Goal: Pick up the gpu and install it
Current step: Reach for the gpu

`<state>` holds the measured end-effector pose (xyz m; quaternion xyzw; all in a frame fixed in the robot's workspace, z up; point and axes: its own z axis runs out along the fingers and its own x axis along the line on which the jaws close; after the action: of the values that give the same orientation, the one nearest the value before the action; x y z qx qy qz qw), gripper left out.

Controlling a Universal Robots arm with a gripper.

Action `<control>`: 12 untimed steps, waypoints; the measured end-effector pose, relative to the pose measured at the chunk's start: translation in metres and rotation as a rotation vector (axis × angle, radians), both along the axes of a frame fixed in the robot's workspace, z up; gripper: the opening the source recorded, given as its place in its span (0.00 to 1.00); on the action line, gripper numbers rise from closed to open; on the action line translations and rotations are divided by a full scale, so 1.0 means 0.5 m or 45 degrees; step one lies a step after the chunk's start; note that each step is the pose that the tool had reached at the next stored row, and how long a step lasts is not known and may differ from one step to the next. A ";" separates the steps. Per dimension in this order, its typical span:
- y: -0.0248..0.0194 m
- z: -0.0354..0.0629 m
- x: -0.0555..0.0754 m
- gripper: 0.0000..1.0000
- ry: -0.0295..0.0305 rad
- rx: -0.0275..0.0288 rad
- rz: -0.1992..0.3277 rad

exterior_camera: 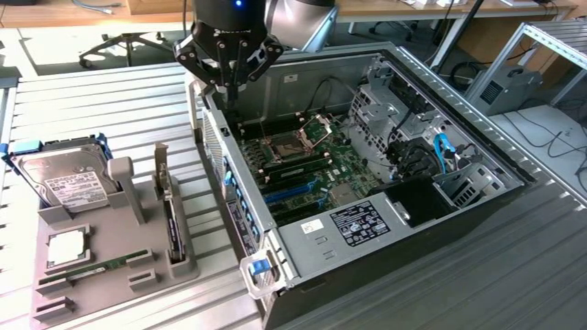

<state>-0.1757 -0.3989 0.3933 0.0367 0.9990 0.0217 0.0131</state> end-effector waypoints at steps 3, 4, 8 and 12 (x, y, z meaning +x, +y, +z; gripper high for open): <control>0.0000 0.000 -0.002 0.11 -0.0001 0.0000 0.000; 0.0000 0.000 -0.002 0.11 0.0000 0.0000 0.000; 0.0000 0.000 -0.004 0.11 0.0000 0.0000 0.000; 0.0000 0.000 -0.006 0.11 0.0000 0.0000 0.000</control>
<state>-0.1788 -0.3989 0.3933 0.0366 0.9990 0.0217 0.0131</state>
